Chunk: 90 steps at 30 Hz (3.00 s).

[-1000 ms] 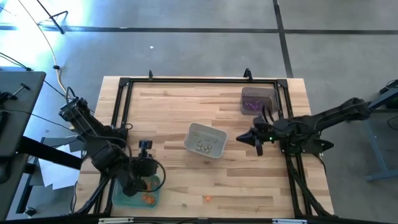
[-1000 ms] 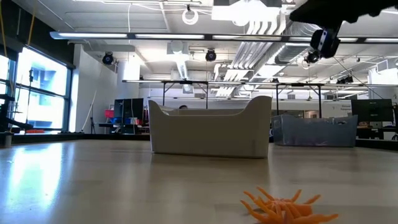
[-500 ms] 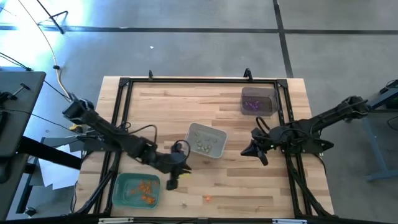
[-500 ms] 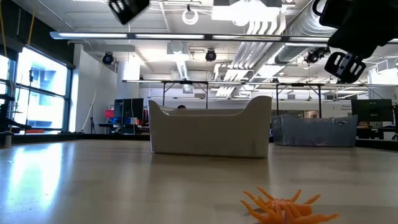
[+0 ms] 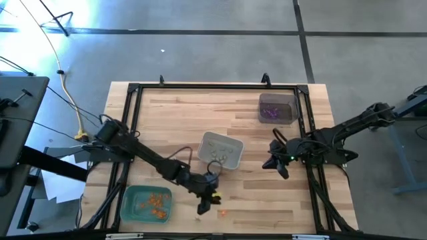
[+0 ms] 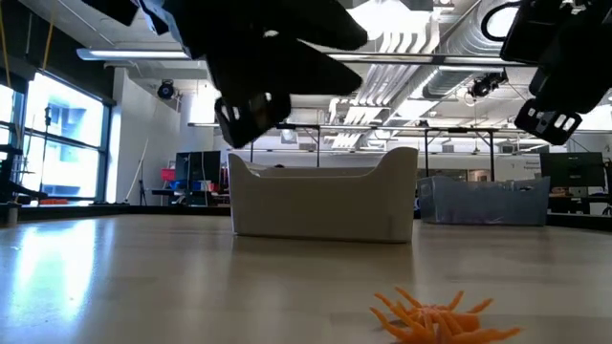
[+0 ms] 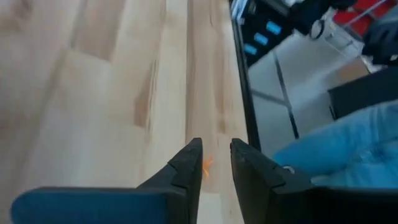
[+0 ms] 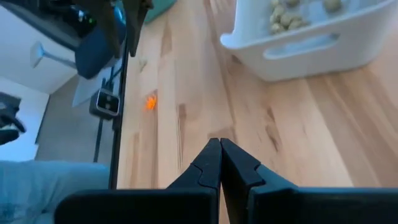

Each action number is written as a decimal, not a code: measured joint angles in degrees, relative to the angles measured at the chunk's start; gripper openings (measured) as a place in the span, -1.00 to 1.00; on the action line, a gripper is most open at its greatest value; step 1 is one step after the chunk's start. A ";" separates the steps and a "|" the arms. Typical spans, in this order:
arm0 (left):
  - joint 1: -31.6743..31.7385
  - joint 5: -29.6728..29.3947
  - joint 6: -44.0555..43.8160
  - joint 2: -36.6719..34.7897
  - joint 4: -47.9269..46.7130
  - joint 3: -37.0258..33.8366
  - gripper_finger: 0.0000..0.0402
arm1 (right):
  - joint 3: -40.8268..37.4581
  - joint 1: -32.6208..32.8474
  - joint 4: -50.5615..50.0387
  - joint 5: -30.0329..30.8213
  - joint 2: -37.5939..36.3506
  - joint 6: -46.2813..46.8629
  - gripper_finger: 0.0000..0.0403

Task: Sort Halloween decoration
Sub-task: Put the orange spider toy into the green bin

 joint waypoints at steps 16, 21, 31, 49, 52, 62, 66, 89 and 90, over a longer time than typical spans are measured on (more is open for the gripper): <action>-0.23 9.96 1.31 10.39 -1.37 9.22 -0.22 | 0.00 -0.09 -3.83 -0.84 0.00 -1.70 -1.00; -0.23 8.72 4.41 10.39 -6.07 9.24 -0.21 | 0.00 -0.09 -3.83 -0.84 0.00 -1.12 -1.00; 0.49 7.70 13.55 10.27 -13.17 9.29 -0.21 | 0.00 -0.11 -3.82 -0.84 0.00 -1.07 -1.00; 0.10 6.98 15.99 16.48 -3.45 9.26 -0.21 | 0.04 -0.09 -5.41 -0.84 0.03 -1.09 -1.00; 0.16 7.29 15.99 17.07 -2.26 9.26 -0.21 | 0.04 -0.11 -5.53 -0.82 0.04 -1.08 -1.00; -1.12 8.69 15.54 18.08 0.44 9.33 -0.21 | 0.04 -0.11 -5.56 -0.82 0.04 -1.09 -1.00; -2.57 11.38 15.10 18.32 1.96 9.26 -0.21 | 0.04 -0.09 -5.56 -0.83 0.04 -1.09 -1.00; -3.02 11.66 18.46 21.90 5.44 11.63 -0.21 | 0.04 -0.11 -5.76 -0.83 0.02 -1.09 -1.00; -3.24 11.19 17.97 21.90 5.36 11.63 -0.21 | 0.04 -0.09 -5.76 -0.83 0.02 -1.08 -1.00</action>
